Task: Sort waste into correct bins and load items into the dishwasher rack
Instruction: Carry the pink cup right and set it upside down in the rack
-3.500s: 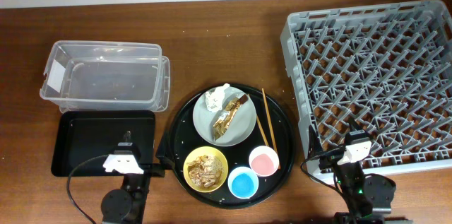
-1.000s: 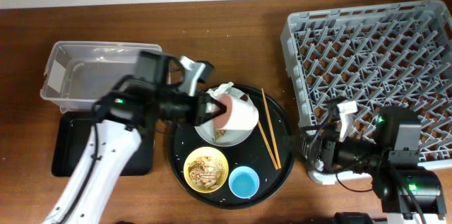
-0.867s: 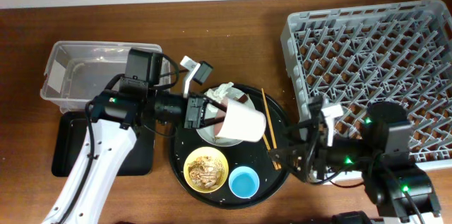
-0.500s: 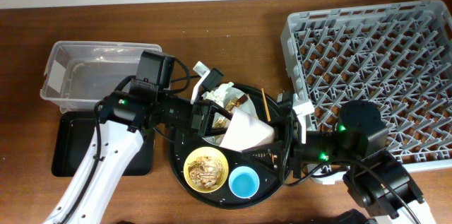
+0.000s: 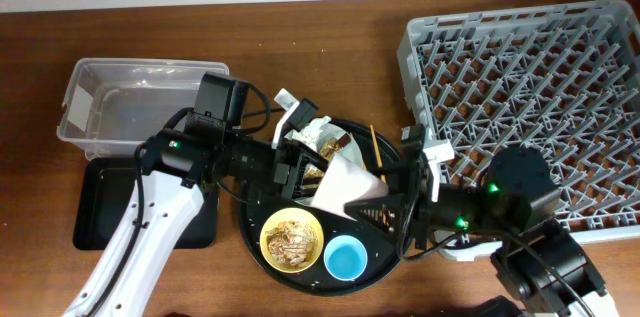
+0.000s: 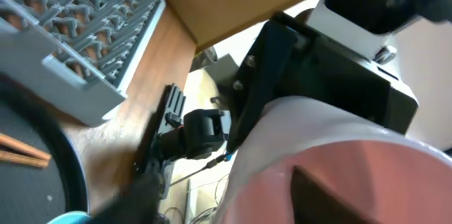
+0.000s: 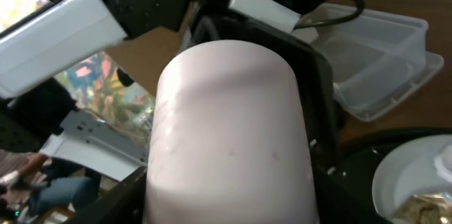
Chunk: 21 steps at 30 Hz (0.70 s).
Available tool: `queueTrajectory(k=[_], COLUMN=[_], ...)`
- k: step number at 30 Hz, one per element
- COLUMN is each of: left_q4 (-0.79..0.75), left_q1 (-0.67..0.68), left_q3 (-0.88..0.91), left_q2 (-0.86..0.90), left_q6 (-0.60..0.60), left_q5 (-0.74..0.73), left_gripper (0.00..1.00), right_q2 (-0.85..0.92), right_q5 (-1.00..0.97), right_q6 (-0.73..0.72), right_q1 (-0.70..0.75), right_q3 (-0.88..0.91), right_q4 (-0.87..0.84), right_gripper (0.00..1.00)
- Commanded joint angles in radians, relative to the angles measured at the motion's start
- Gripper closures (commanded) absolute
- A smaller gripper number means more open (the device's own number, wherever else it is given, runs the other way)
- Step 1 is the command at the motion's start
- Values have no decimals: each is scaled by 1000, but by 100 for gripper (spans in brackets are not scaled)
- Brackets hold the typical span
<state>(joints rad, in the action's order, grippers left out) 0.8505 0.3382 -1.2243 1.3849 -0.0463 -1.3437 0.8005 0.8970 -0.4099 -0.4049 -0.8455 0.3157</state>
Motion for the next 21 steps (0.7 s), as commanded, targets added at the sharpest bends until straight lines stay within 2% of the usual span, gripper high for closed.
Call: queueTrajectory(k=[1,3,5,7,8,10,11,14,16,20,21], left_q4=[0,0,10,69,99,124,124,144,171,275,288], left_q1=[-2,-2,-11,-35,-43,-47,-47,-47,-47,-47,-47], left_q3=[-11,-11,-11,-11,-11,-11,-11,-11,-11,-11,-11], left_q2=[-9,-9,-9,-9,-9,-9,-9,-9,-9,-9,-9], left_q6=[10,10,10,10,10,11,10,11,19,39,45], left_q5=[69,82,192,351,406,470,470,470,489,585,586], left_gripper=[37,32,26,25,25,25,25,25,25,25,25], right_q2=[-50,-84,-118,-128,-121,-69,-42,113,225,564,630], right_q5=[-90,-139,-240,-484,-612,-927,-966,-1050,-1070,-1018,-1007], right_q6=[12,13,64,171,174,166,166,127,117,147,152], right_q1=[35,90,175,260,282,315,319,322,322,322,322], right_q3=[-13,-14,-40,-130,-174,-292,-309,-309,-309,-309,-310], right_q4=[56,121,254,512,615,856,903,1013,1008,982,974], right_gripper=[42,43,43,43,43,43,43,43,43,43,33])
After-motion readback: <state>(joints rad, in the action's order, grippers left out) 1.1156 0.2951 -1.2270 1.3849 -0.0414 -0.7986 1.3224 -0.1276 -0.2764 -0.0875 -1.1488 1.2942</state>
